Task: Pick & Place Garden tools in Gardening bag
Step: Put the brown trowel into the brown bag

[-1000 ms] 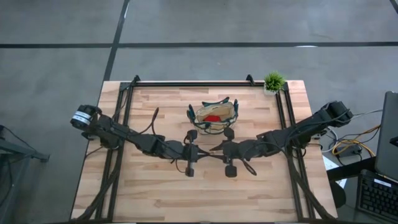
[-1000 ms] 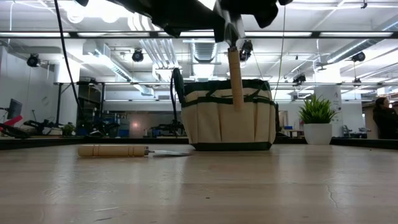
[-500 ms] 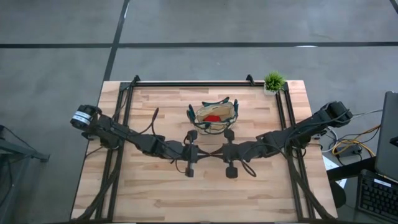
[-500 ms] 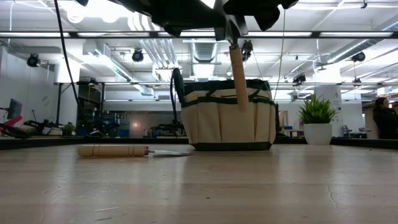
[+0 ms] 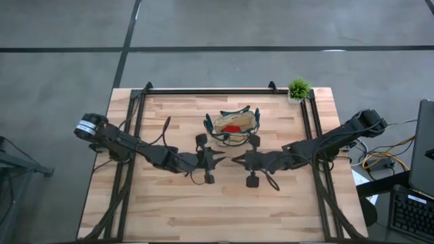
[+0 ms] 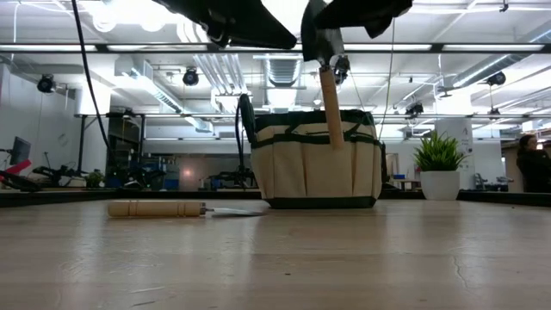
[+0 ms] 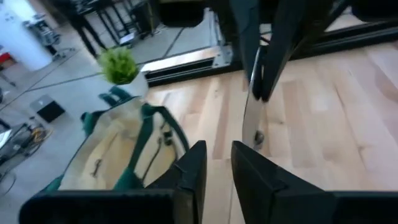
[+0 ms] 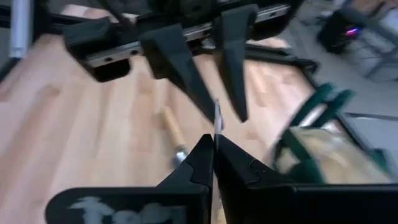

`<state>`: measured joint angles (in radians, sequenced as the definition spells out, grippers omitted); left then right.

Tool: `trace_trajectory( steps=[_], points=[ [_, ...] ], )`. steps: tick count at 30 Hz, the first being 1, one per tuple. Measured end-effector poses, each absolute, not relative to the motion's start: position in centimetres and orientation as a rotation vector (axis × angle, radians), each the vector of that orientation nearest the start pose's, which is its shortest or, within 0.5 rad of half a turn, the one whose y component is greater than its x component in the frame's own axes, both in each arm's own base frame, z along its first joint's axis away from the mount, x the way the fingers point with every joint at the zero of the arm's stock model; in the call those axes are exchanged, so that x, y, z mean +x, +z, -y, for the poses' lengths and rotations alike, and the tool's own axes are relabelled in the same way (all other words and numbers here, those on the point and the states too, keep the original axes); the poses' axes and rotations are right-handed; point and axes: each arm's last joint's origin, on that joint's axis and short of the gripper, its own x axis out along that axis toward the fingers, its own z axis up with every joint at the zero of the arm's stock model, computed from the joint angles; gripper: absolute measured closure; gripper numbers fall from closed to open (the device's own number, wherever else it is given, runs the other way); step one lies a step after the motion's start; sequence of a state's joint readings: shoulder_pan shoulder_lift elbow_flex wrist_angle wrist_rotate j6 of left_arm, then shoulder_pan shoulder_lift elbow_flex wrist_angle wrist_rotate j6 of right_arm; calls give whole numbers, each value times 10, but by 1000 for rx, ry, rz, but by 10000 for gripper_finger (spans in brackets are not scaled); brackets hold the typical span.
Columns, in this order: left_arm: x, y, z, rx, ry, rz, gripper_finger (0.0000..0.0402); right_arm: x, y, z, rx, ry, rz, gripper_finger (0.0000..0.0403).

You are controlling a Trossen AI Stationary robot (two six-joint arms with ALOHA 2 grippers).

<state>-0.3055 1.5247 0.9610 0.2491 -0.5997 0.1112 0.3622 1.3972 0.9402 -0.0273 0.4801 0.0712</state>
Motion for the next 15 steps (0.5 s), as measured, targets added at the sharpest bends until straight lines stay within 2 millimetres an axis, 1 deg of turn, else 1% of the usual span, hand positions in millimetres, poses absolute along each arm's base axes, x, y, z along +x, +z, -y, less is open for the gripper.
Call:
trace_trajectory(
  steps=[7,15],
  points=[
    [322,262,84,223,285,-285,321,282,272,-87,-194,-246,-408,395],
    [321,265,85,201,283,-264,319,282,282,-74,-220,-284,-363,395]
  ],
)
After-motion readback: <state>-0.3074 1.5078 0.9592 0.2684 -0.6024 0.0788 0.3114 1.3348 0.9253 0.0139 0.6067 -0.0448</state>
